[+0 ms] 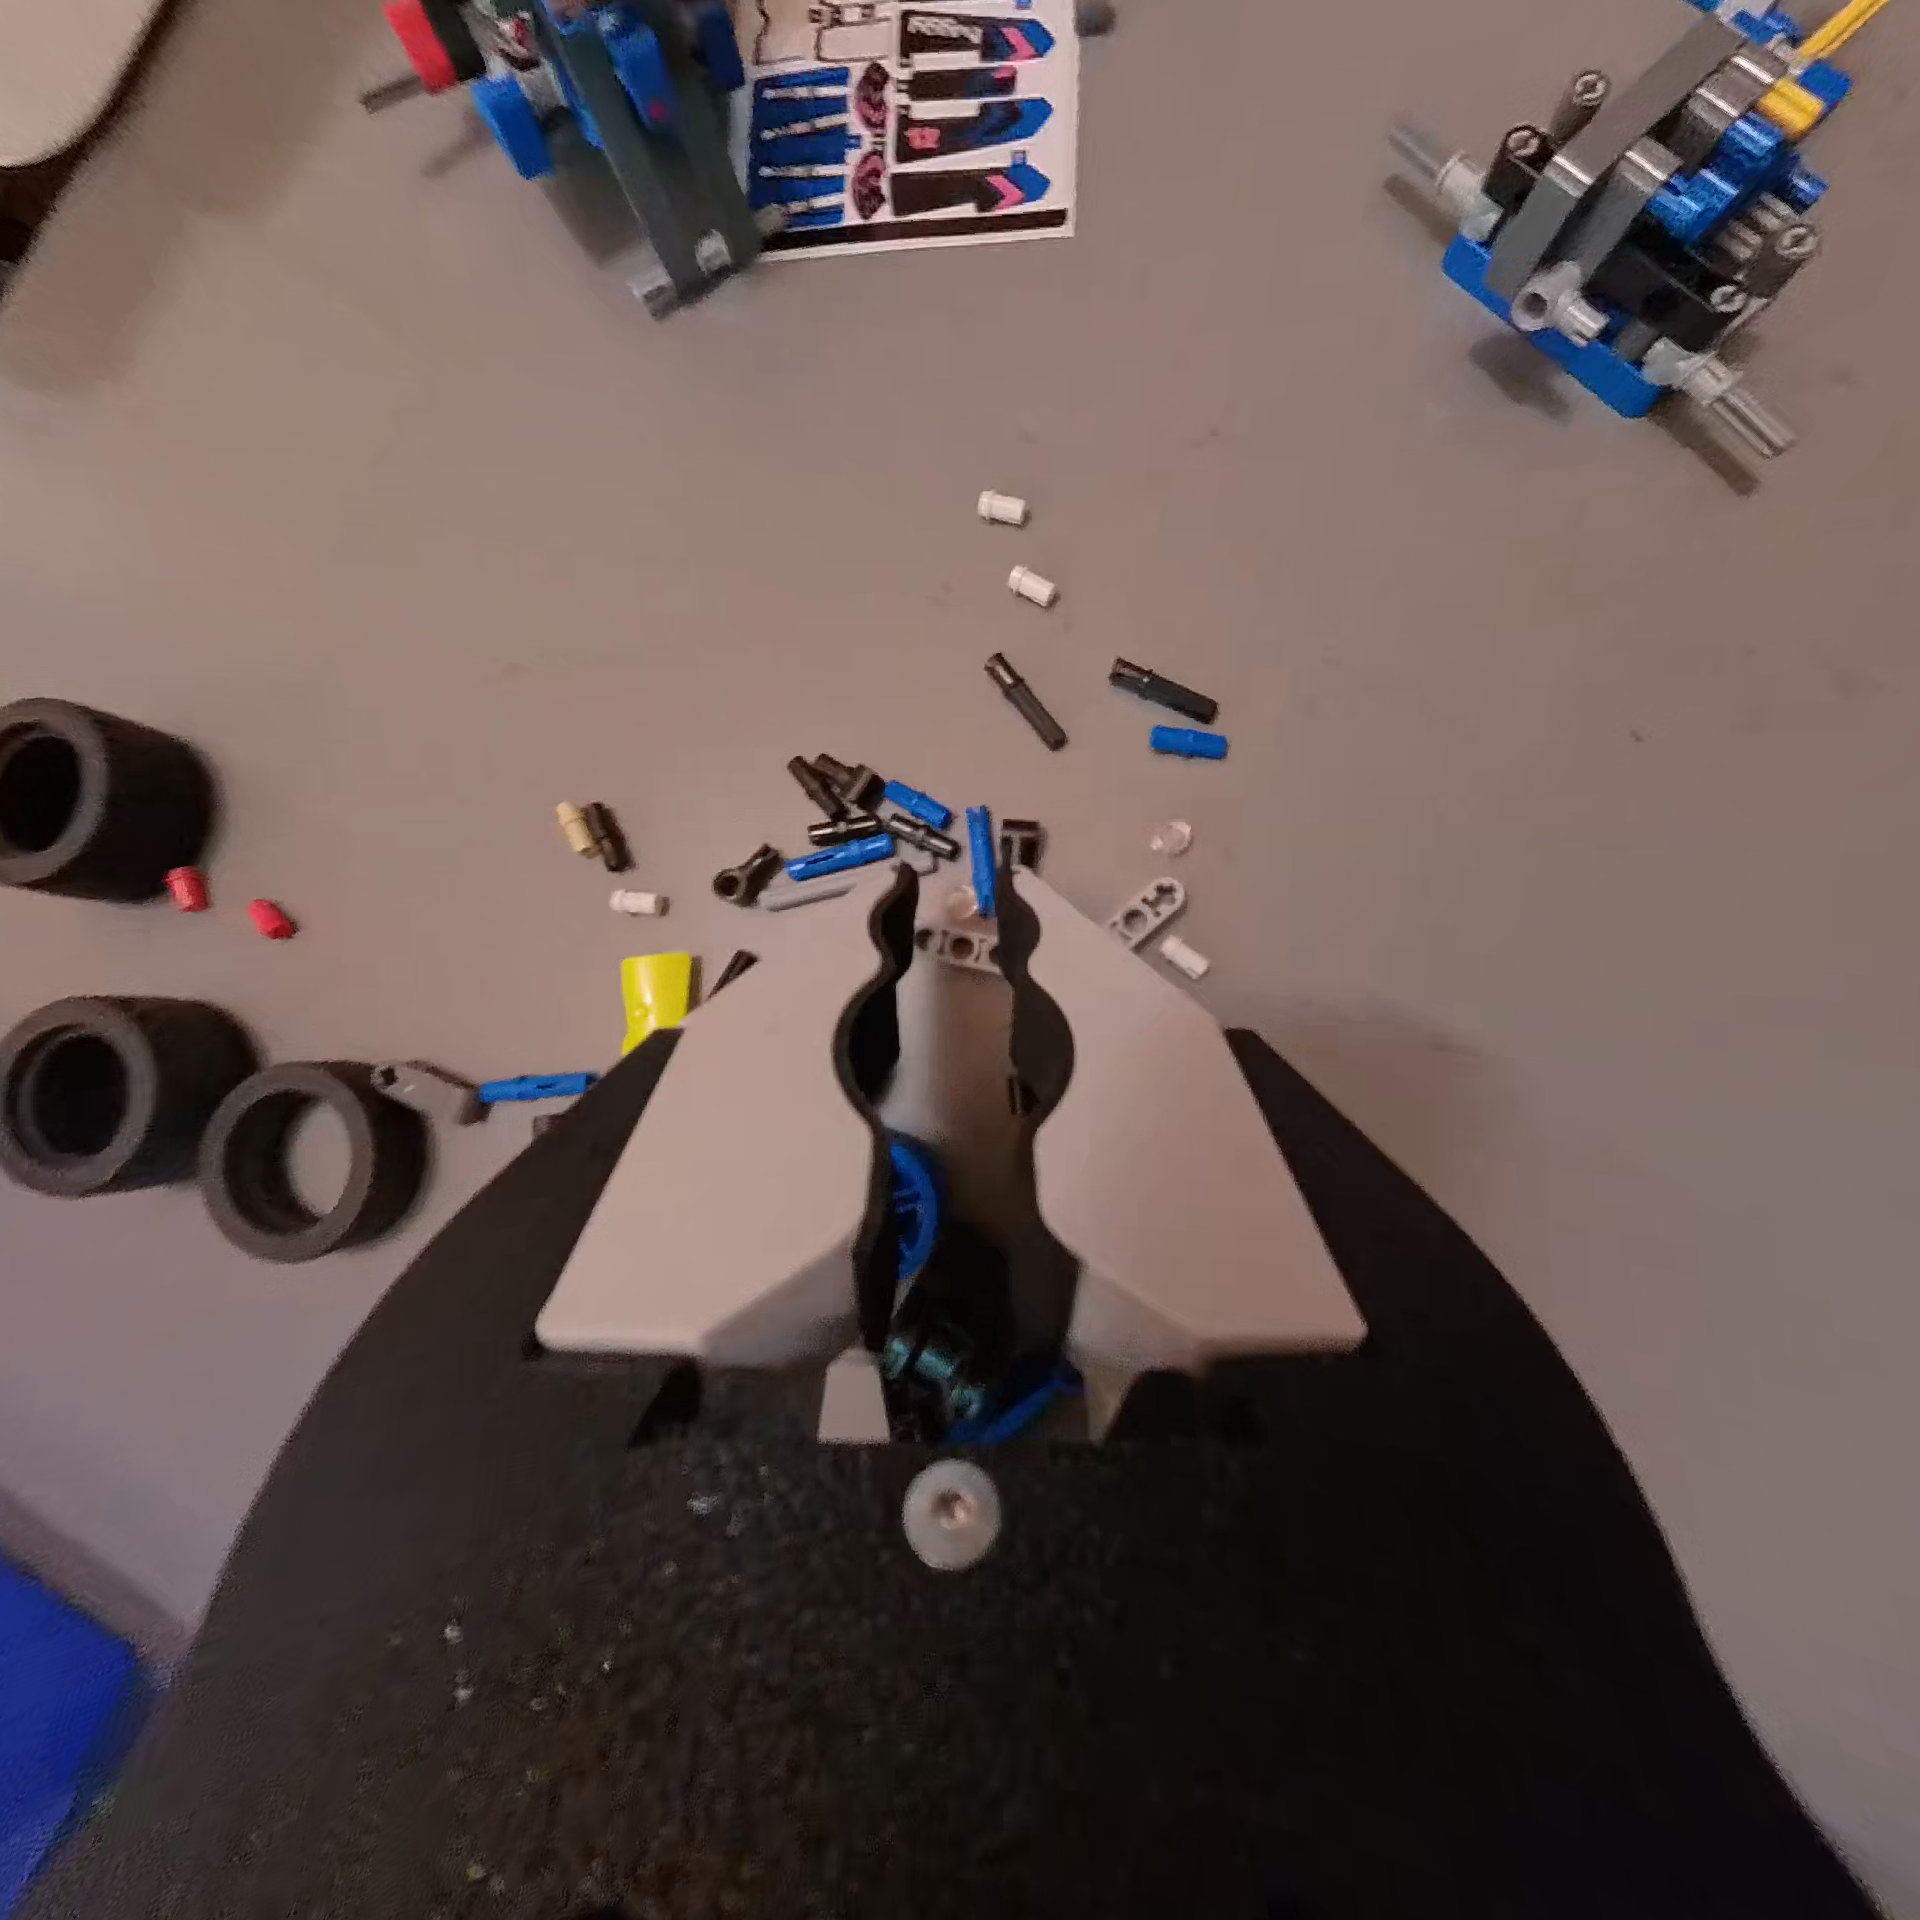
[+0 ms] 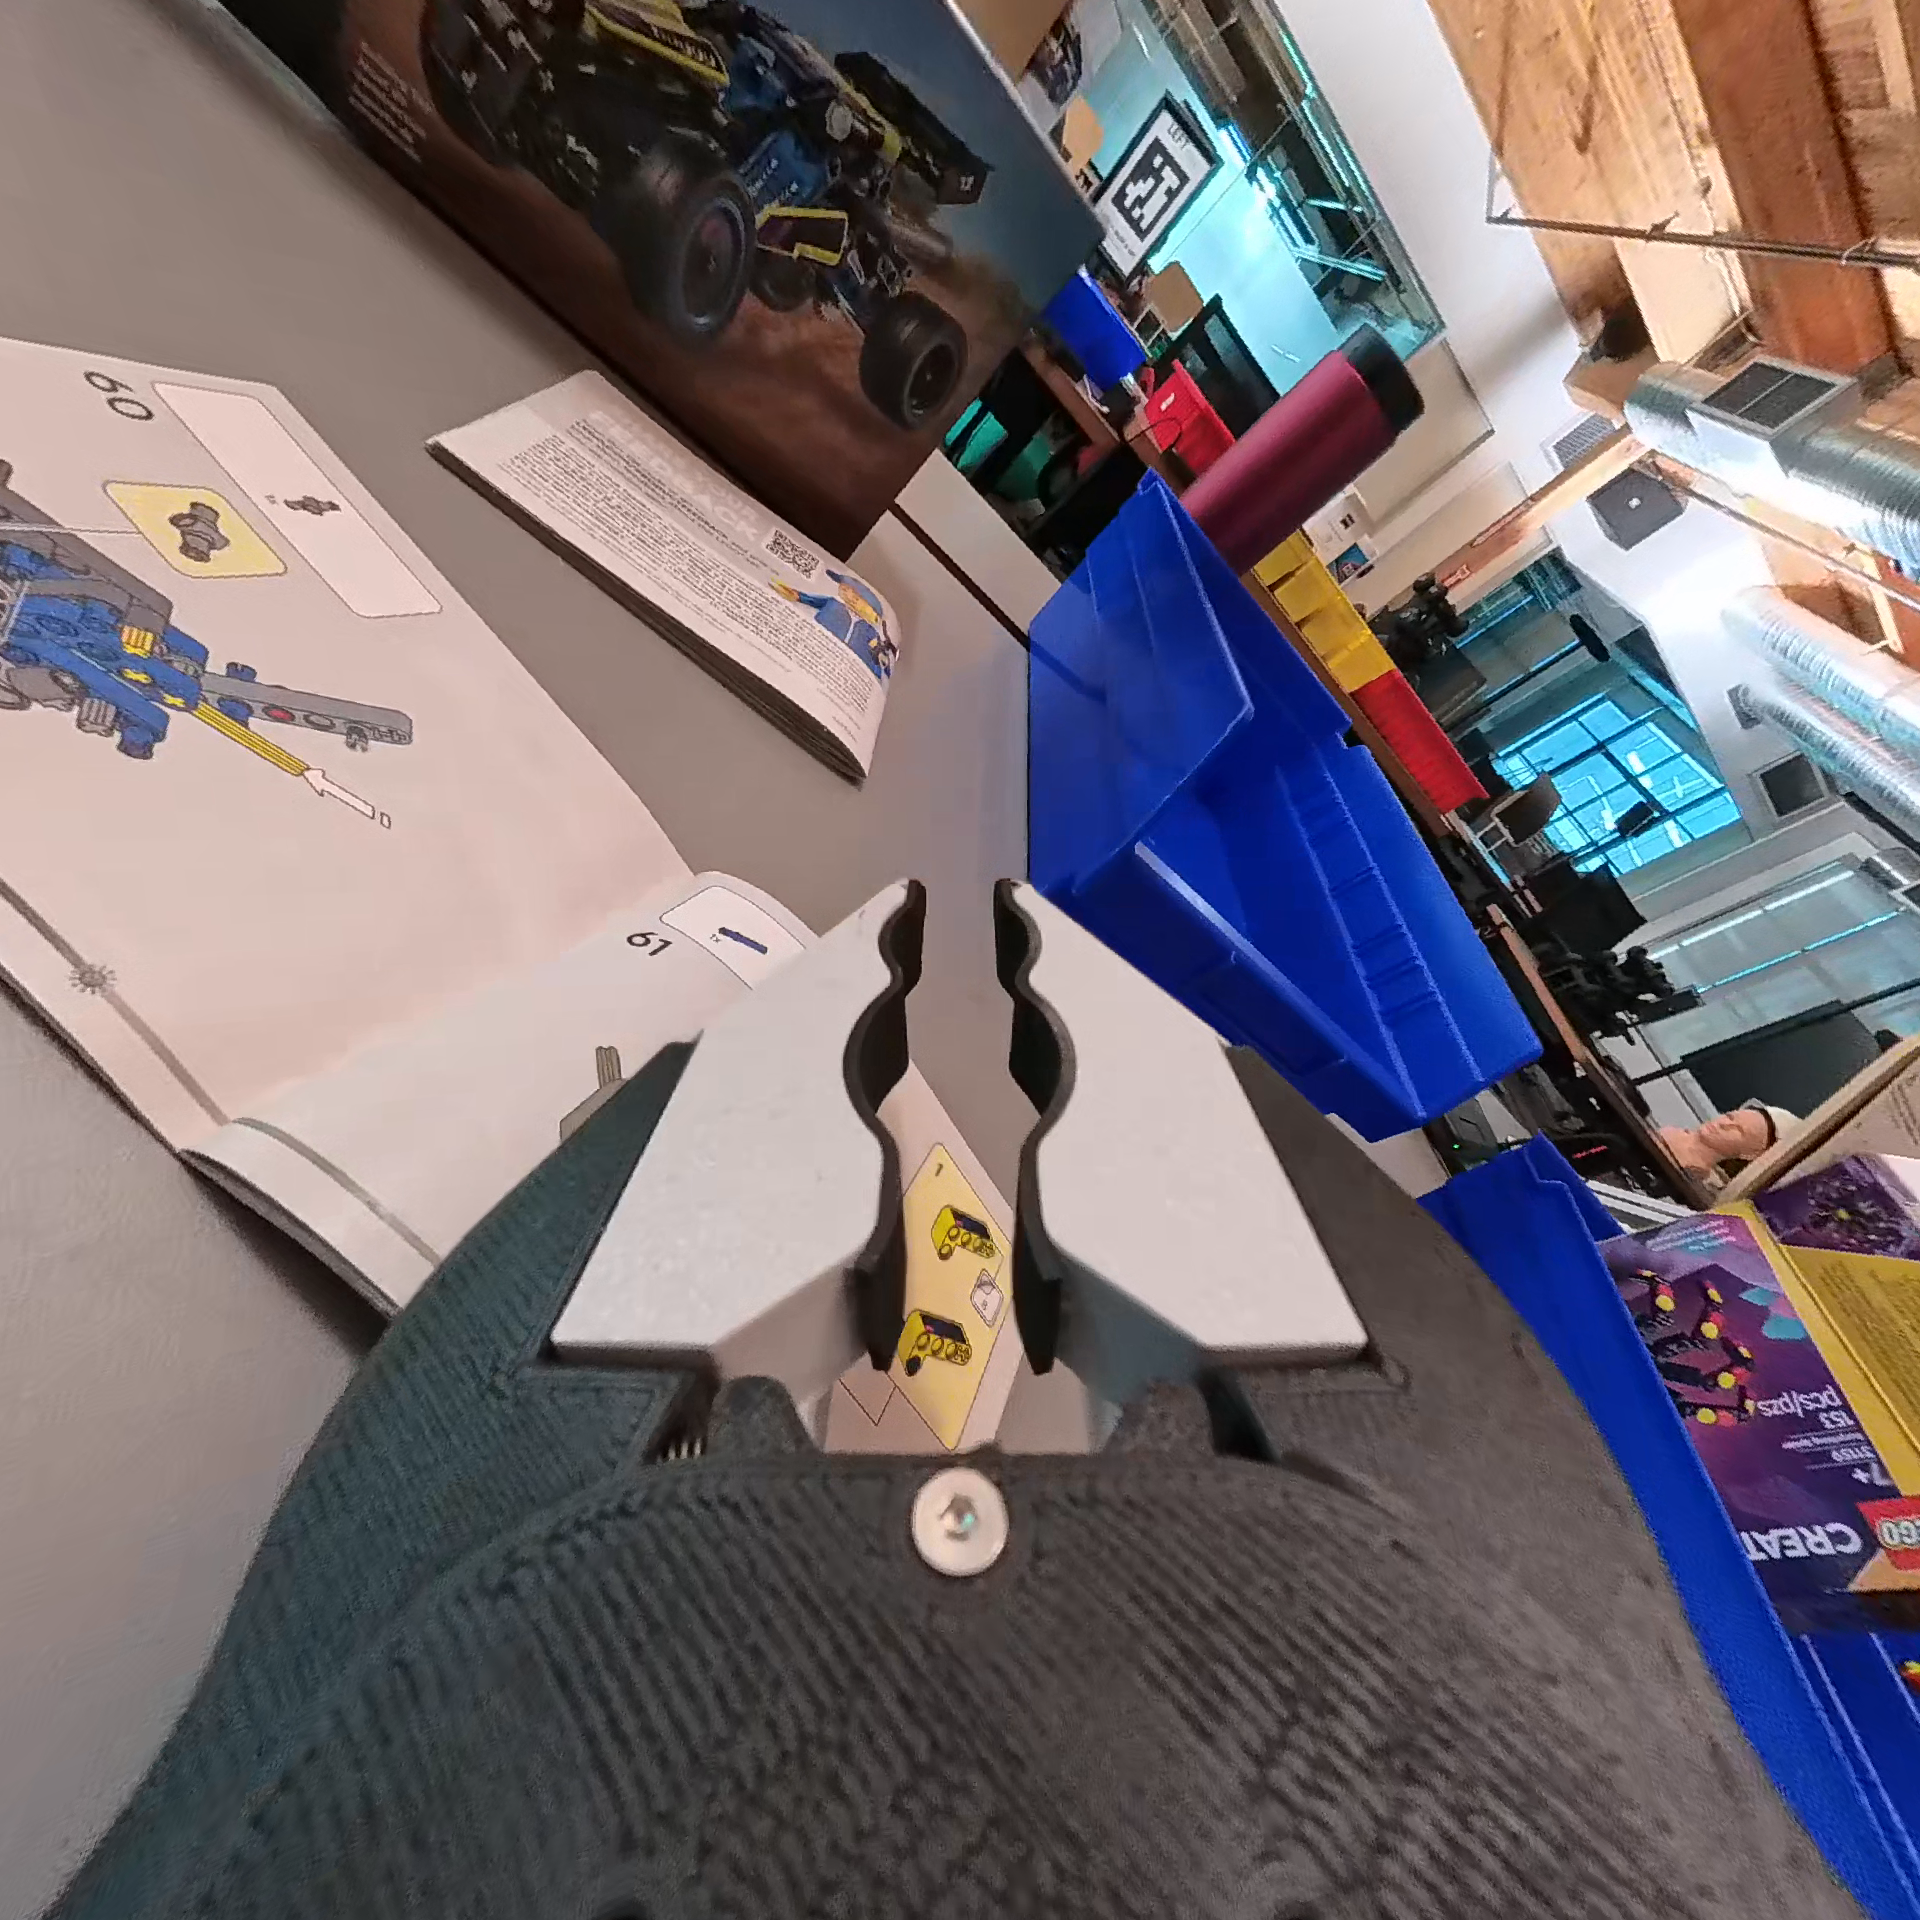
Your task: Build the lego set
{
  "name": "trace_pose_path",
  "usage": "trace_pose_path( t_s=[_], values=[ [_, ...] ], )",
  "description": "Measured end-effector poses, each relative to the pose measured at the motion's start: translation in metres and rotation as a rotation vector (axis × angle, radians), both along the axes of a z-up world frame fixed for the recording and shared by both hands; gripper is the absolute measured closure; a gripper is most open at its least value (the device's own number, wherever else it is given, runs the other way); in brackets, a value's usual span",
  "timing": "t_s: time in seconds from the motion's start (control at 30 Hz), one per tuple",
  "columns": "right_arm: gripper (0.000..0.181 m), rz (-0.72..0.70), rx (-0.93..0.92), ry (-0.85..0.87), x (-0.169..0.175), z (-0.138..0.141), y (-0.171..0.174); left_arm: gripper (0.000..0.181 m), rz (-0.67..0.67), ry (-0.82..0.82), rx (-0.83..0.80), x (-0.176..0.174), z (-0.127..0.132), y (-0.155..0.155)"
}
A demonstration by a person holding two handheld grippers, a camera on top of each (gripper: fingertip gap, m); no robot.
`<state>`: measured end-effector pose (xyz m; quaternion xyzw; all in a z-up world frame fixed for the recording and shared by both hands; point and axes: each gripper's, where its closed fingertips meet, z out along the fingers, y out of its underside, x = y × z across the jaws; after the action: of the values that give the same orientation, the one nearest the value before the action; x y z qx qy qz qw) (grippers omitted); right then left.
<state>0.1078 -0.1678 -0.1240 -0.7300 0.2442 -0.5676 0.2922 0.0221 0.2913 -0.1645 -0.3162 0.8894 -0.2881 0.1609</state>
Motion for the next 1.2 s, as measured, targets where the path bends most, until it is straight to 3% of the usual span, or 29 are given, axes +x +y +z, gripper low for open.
trace_pose_path(
  t_s=[0.3,0.47,0.57,0.7,0.8,0.9,1.03,1.2],
  values=[
    [0.170,-0.008,-0.027,0.009,0.003,-0.003,-0.001,0.173,-0.054,0.080,0.108,0.001,-0.022,-0.001],
    [0.170,-0.003,-0.023,0.007,0.003,-0.003,-0.001,0.179,-0.102,0.060,0.148,0.001,-0.022,-0.006],
    [0.170,-0.003,-0.011,-0.001,0.002,-0.001,-0.002,0.180,-0.106,-0.026,0.181,0.004,-0.012,-0.007],
    [0.170,0.007,0.002,-0.006,0.000,0.001,-0.001,0.180,-0.072,-0.128,0.103,0.004,0.017,-0.018],
    [0.171,0.012,0.052,-0.037,-0.004,0.009,-0.004,0.180,-0.105,-0.207,0.024,-0.009,0.042,-0.051],
    [0.171,0.003,0.155,-0.049,-0.007,0.018,-0.019,0.180,-0.210,-0.207,-0.081,-0.039,0.049,-0.113],
    [0.176,-0.077,0.260,-0.068,-0.010,0.027,-0.058,0.180,-0.328,-0.141,-0.134,-0.077,0.013,-0.202],
    [0.181,-0.091,0.209,-0.153,-0.015,0.034,-0.063,0.180,-0.365,-0.092,-0.106,-0.086,-0.018,-0.238]
  ],
)
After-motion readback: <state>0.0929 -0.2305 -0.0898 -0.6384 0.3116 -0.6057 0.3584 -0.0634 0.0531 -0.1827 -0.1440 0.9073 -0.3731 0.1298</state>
